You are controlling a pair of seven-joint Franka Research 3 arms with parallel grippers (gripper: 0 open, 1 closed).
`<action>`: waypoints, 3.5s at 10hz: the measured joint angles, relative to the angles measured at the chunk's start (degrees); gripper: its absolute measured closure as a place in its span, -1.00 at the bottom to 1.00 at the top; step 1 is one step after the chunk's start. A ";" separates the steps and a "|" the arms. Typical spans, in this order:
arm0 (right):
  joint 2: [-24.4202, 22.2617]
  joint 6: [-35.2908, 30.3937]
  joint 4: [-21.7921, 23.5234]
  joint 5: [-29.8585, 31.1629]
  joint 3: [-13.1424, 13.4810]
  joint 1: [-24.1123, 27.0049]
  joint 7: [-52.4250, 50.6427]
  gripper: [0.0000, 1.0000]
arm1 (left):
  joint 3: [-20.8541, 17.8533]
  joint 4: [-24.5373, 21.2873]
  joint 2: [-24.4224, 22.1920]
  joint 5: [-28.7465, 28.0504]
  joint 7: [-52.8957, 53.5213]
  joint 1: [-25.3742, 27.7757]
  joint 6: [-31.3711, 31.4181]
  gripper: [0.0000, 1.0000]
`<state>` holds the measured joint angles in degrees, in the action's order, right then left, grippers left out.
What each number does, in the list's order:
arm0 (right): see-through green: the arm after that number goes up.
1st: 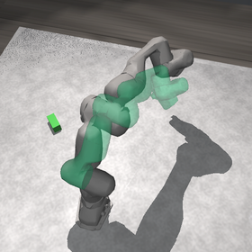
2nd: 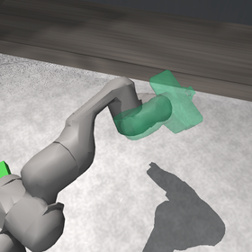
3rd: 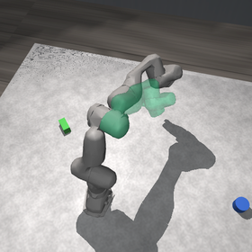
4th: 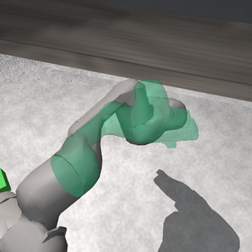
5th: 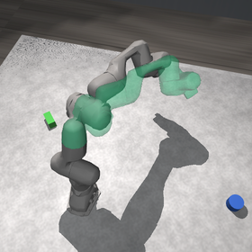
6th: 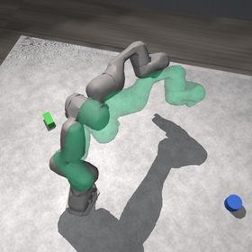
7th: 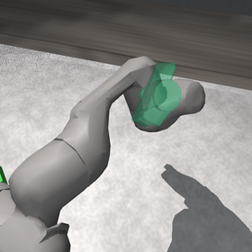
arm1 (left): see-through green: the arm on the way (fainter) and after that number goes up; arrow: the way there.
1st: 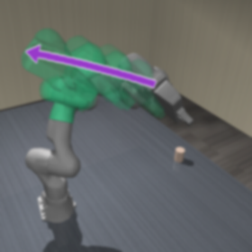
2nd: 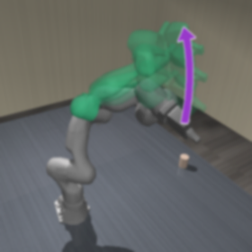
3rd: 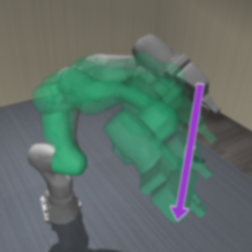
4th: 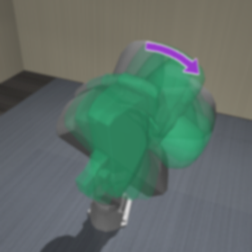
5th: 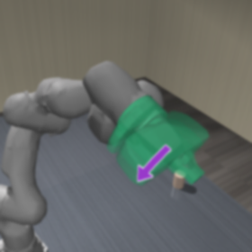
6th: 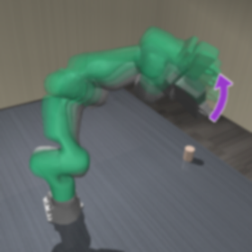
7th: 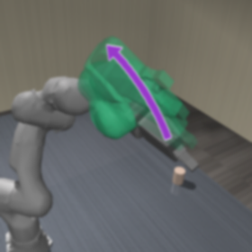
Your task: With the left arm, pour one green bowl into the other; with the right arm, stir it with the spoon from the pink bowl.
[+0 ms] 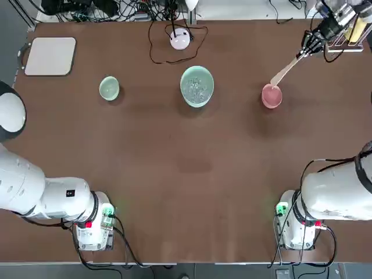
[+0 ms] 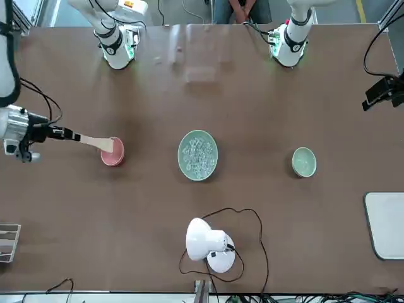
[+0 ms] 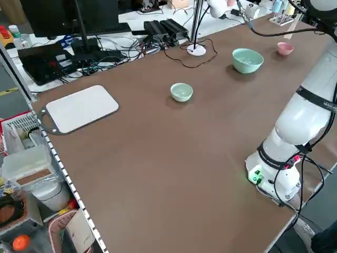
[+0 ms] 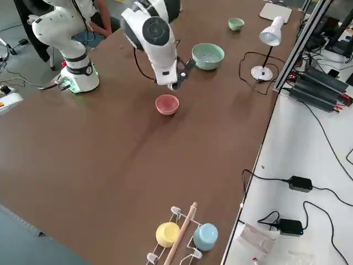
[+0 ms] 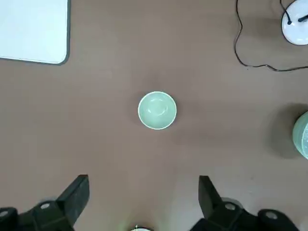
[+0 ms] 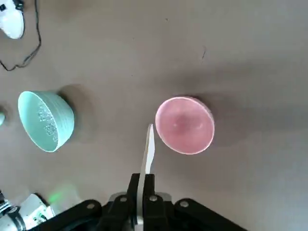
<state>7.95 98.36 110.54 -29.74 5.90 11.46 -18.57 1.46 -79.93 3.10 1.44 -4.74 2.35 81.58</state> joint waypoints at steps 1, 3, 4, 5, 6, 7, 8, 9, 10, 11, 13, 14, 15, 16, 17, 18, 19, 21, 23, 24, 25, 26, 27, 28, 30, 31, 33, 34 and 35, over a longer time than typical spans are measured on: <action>0.03 0.16 1.13 -1.39 0.02 2.48 -3.67 0.89 | 0.00 0.00 0.05 0.00 0.21 0.00 -0.12 -1.00; 0.65 0.26 3.09 -5.35 -0.02 5.76 -11.53 0.89 | 0.00 0.00 0.06 0.00 0.31 0.01 -0.19 -1.00; 1.73 0.40 3.85 -6.71 -0.02 6.97 -15.08 0.89 | -0.01 0.00 0.06 0.00 0.31 0.18 -0.20 -1.00; 3.25 0.57 4.23 -7.67 -0.03 7.81 -18.26 0.89 | -0.01 -0.02 0.10 0.14 0.31 0.79 -0.23 -1.00; 4.99 0.46 4.43 -10.26 -0.07 8.68 -21.97 0.89 | -0.02 -0.05 0.22 0.51 0.41 1.52 -0.25 -1.00; 6.94 0.13 4.55 -12.87 -0.06 9.78 -25.49 0.89 | -0.01 -0.06 0.35 0.71 0.45 2.02 -0.25 -1.00; 8.59 -0.01 4.56 -14.04 -0.06 10.53 -27.30 0.89 | -0.02 -0.07 0.43 0.75 0.45 2.34 -0.26 -1.00; 9.69 -0.01 4.55 -14.58 -0.06 10.80 -27.91 0.89 | -0.01 -0.07 0.44 0.75 0.45 2.38 -0.28 -1.00; 10.29 -0.03 4.53 -15.65 -0.08 11.00 -27.99 0.89 | 0.02 -0.07 0.44 0.76 0.45 2.37 -0.28 -1.00; 10.81 -0.14 4.54 -16.59 -0.08 11.55 -28.14 0.89 | 0.03 -0.07 0.44 0.82 0.45 2.37 -0.28 -1.00; 11.85 -0.37 4.54 -17.57 -0.08 12.42 -29.16 0.89 | 0.04 -0.07 0.44 0.86 0.45 2.37 -0.25 -1.00; 12.43 -0.73 4.58 -18.72 -0.08 12.73 -29.44 0.89 | 0.04 -0.07 0.44 0.86 0.45 2.37 -0.17 -1.00; 12.92 -1.19 4.63 -19.56 -0.08 13.12 -29.56 0.89 | 0.03 -0.07 0.44 0.86 0.45 2.37 0.13 -1.00; 13.35 -1.31 4.89 -20.26 -0.08 13.50 -29.61 0.89 | 0.02 -0.07 0.44 0.86 0.45 2.37 0.41 -1.00; 13.69 -1.34 5.63 -20.92 -0.08 13.96 -29.77 0.89 | 0.01 -0.06 0.44 0.86 0.45 2.38 0.46 -1.00; 13.80 -1.44 6.47 -21.16 -0.08 14.49 -30.28 0.89 | 0.00 -0.06 0.44 0.86 0.45 2.40 0.48 -1.00; 13.81 -1.51 6.79 -21.30 -0.08 14.81 -30.47 0.89 | 0.00 -0.06 0.44 0.86 0.45 2.41 0.50 -1.00; 13.81 -1.54 6.94 -21.60 -0.13 14.91 -30.76 0.89 | 0.00 -0.06 0.44 0.86 0.45 2.42 0.50 -1.00; 13.89 -1.54 7.08 -21.75 -0.18 14.91 -30.88 0.89 | -0.01 -0.06 0.44 0.85 0.45 2.43 0.50 -1.00; 14.15 -1.54 7.11 -21.80 -0.20 14.91 -30.96 0.89 | -0.02 -0.06 0.44 0.85 0.45 2.44 0.51 -1.00; 14.55 -1.54 7.11 -21.99 -0.21 14.91 -31.08 0.89 | -0.02 -0.06 0.44 0.85 0.45 2.45 0.51 -1.00; 15.00 -1.54 7.12 -22.21 -0.24 14.91 -31.28 0.89 | -0.02 -0.06 0.44 0.85 0.45 2.45 0.51 -1.00; 15.38 -1.54 7.13 -22.37 -0.25 14.91 -31.74 0.89 | -0.02 -0.06 0.44 0.85 0.45 2.45 0.51 -1.00; 15.63 -1.54 7.13 -22.46 -0.25 14.91 -32.22 0.89 | -0.03 -0.06 0.44 0.85 0.45 2.45 0.51 -1.00; 15.96 -1.54 7.13 -22.61 -0.25 14.92 -32.66 0.89 | -0.03 -0.06 0.44 0.85 0.45 2.45 0.51 -1.00; 16.09 -1.55 7.13 -22.66 -0.25 14.94 -32.99 0.89 | -0.03 -0.06 0.44 0.85 0.45 2.45 0.51 -1.00; 16.71 -1.55 7.14 -22.69 -0.24 15.08 -33.93 0.89 | -0.03 -0.06 0.44 0.85 0.45 2.45 0.51 -1.00; 16.96 -1.55 7.15 -22.69 -0.23 15.25 -34.17 0.89 | -0.03 -0.06 0.44 0.85 0.45 2.45 0.51 -1.00; 17.22 -1.55 7.15 -22.71 -0.23 15.37 -34.42 0.84 | -0.03 -0.06 0.44 0.85 0.45 2.46 0.51 -1.00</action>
<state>25.18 96.80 117.69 -52.45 5.66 26.82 -52.99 1.43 -79.99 3.55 2.29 -4.29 4.81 82.09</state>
